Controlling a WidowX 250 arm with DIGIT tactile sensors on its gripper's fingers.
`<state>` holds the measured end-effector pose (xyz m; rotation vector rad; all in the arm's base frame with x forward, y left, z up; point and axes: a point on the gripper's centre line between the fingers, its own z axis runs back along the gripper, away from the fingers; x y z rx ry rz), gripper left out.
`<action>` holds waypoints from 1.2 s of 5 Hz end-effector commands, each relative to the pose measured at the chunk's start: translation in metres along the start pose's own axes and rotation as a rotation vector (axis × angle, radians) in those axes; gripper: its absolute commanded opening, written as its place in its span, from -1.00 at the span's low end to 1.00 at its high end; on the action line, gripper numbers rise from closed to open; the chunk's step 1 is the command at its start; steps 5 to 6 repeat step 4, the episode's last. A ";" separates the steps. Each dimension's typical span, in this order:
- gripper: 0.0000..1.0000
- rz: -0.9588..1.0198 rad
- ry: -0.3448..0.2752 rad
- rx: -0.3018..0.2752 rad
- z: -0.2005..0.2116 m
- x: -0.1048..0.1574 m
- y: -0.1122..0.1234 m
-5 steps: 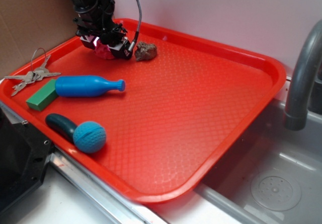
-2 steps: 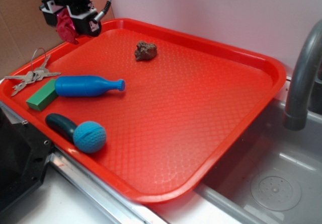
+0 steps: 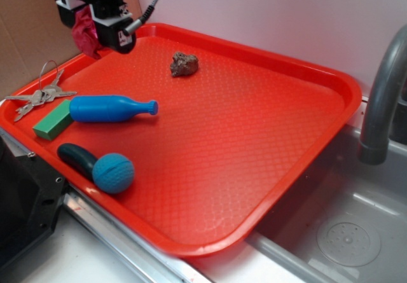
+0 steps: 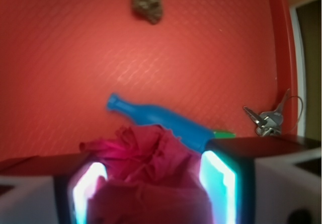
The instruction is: Grab the red paper.
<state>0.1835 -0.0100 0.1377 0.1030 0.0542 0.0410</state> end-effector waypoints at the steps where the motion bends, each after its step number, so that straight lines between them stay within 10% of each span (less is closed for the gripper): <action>1: -1.00 -0.037 -0.199 -0.062 0.056 -0.015 0.002; 6: -1.00 0.012 -0.160 -0.087 0.056 0.002 0.006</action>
